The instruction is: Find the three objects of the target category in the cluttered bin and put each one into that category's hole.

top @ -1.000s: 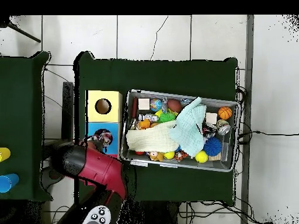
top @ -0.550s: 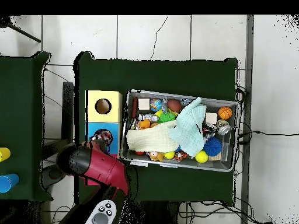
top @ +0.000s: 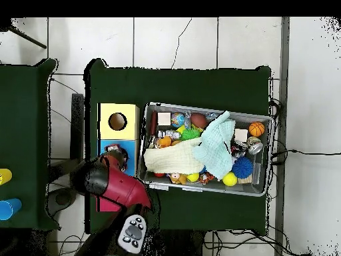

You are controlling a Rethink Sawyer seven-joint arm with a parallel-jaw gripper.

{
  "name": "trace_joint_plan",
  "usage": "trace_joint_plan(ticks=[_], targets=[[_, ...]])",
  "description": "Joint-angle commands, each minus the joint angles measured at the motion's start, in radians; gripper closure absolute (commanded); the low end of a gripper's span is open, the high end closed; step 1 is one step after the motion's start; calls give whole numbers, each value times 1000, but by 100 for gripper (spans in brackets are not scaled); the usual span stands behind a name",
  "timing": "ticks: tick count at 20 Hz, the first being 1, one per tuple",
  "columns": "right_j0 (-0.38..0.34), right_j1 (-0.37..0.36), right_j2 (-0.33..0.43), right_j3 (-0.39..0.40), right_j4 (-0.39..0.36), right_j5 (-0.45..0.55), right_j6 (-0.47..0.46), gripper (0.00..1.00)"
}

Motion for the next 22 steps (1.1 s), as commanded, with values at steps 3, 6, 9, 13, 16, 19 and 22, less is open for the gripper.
trace_joint_plan(ticks=[3, 6, 9, 13, 16, 19, 22], targets=[[-74, -82, 203, 61, 4, 40, 173, 100], [100, -56, -91, -60, -17, 255, 181, 100], [144, -79, -211, -123, -85, 417, 198, 100], [147, -126, -252, -157, -131, 529, 199, 100], [151, -130, -275, -175, -147, 563, 195, 100], [147, -133, -293, -190, -161, 572, 186, 100], [146, -129, -344, -218, -198, 586, 167, 100]])
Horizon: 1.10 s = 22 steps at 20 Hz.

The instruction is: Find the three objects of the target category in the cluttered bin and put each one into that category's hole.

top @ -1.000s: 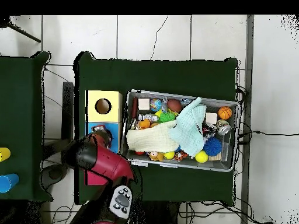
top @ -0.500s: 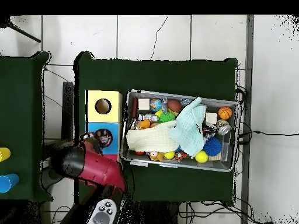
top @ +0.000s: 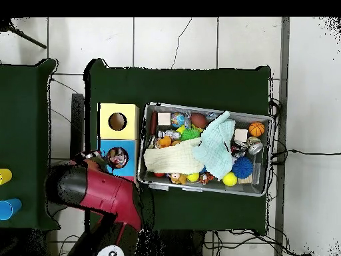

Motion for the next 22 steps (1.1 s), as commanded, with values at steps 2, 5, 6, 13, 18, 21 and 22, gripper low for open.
trace_joint_plan(ticks=[2, 5, 6, 13, 18, 21, 22], targets=[[-31, 0, -124, -109, -122, 109, 119, 100], [-74, -21, -120, -95, -155, 93, 53, 100], [-84, -24, -122, -90, -168, 88, 40, 100], [-207, -71, -46, -37, -258, -8, -70, 100], [-253, -95, 0, 14, -312, -75, -64, 100], [-268, -92, 17, 29, -343, -116, -48, 100], [-273, -89, 21, 32, -352, -130, -42, 100]])
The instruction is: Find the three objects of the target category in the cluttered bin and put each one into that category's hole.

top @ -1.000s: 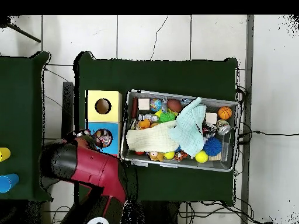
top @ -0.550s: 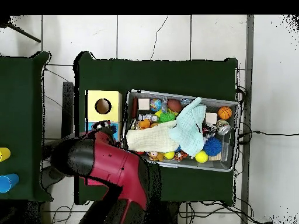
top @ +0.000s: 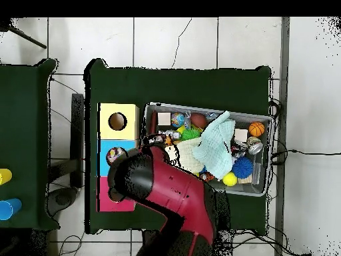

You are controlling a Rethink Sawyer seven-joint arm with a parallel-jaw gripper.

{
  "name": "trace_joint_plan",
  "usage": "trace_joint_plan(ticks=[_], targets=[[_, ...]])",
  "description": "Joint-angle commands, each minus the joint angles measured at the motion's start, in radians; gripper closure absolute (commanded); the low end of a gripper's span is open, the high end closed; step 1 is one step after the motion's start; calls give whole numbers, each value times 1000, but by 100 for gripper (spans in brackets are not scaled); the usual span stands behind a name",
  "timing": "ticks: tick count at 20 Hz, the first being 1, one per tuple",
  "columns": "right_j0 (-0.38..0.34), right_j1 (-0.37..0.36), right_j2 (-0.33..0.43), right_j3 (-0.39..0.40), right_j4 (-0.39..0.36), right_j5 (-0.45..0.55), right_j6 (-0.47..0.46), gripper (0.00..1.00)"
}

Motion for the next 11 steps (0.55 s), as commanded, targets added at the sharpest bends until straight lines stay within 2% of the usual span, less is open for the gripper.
trace_joint_plan(ticks=[1, 11], targets=[[-42, 2, 118, 95, -101, -101, -35, 100], [-40, 17, 113, 85, -158, -116, 14, 100]])
